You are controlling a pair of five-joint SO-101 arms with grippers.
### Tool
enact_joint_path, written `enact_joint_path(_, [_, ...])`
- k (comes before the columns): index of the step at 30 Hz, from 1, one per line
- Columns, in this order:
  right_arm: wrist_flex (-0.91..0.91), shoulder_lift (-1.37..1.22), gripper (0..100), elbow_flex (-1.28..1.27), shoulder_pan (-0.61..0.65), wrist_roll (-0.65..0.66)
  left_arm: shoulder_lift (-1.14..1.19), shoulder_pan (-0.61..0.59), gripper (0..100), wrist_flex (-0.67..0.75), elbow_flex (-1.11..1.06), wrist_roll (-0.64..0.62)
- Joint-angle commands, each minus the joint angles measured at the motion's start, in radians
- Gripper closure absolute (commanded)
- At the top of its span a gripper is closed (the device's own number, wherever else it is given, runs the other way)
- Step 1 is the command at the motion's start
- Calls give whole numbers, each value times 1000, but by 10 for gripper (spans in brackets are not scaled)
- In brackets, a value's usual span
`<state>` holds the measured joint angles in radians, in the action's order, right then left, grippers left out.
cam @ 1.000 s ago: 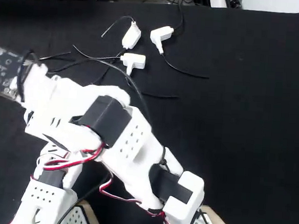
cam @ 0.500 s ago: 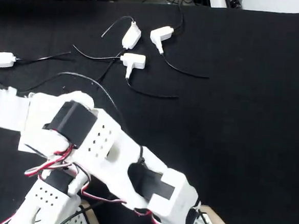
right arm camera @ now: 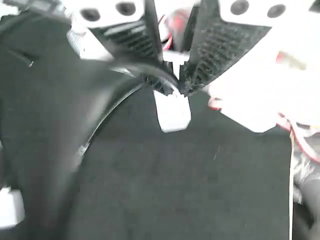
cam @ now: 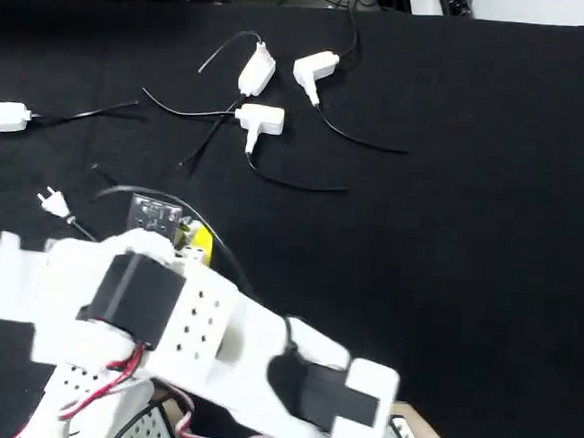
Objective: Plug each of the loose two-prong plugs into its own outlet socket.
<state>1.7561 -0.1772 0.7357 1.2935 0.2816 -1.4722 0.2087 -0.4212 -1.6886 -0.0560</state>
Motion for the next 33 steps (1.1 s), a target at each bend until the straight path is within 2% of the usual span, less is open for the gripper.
enact_joint_path(1, [9,154,987,-163,8,-8,-12,-25,971,28,-19,2])
enact_joint_path(9, [8,383,987,-374,0,-8,-12,-25,971,29,-19,2])
enact_joint_path(15, [2,410,983,-363,-14,40,-12,-21,971,29,-19,2])
enact_joint_path(18, [3,417,982,-275,-107,38,-12,-21,971,31,-19,0])
enact_joint_path(21, [5,417,955,-189,-270,-9,-12,-31,971,75,-19,0])
enact_joint_path(24, [8,417,838,-159,-411,-23,-14,-117,971,126,2,-2])
enact_joint_path(27, [8,435,751,-157,-480,-17,-14,-251,971,173,56,-26])
enact_joint_path(30, [3,492,745,-139,-488,-15,-14,-392,971,178,116,-132])
enact_joint_path(33, [3,562,744,-70,-489,-15,-14,-512,971,183,148,-173])
